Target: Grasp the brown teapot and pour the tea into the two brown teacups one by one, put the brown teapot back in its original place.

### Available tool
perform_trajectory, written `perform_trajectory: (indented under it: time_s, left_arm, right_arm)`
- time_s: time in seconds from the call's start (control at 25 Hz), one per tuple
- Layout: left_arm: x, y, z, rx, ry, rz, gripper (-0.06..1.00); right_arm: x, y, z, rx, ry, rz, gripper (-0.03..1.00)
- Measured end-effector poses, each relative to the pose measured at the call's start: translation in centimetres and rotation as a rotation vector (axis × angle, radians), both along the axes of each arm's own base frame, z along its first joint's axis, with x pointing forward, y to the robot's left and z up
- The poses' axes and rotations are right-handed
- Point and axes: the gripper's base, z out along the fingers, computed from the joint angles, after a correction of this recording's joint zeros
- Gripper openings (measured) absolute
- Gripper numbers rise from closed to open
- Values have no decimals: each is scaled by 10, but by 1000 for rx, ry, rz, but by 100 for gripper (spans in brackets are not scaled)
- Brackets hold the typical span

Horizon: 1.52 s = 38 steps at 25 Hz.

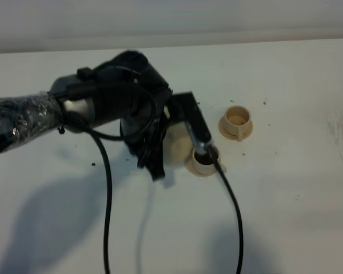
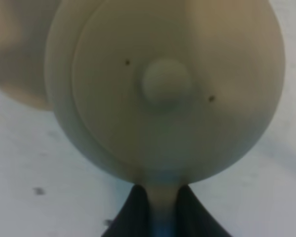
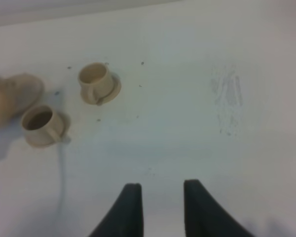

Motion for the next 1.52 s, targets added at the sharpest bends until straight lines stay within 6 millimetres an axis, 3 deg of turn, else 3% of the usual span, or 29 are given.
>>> perform_trajectory:
  time_s: [0.16, 0.32, 0.44, 0.8, 1.0, 1.52]
  left_arm:
    - [17, -4, 24, -18, -110, -39, 11]
    - [39, 1, 34, -28, -167, -74, 11]
    - [58, 0, 22, -6, -172, -123, 11]
    - [102, -33, -17, 33, -249, -375, 11]
    - [110, -41, -32, 75, -267, -530, 11]
    - [112, -45, -31, 130, -303, -709, 11]
  right_arm:
    - [0, 0, 0, 0, 0, 0, 23]
    - [0, 0, 0, 0, 0, 0, 23]
    - [0, 0, 0, 0, 0, 0, 23]
    - [0, 0, 0, 0, 0, 0, 23]
    - [0, 0, 0, 0, 0, 0, 23]
    - [0, 0, 0, 0, 0, 0, 23]
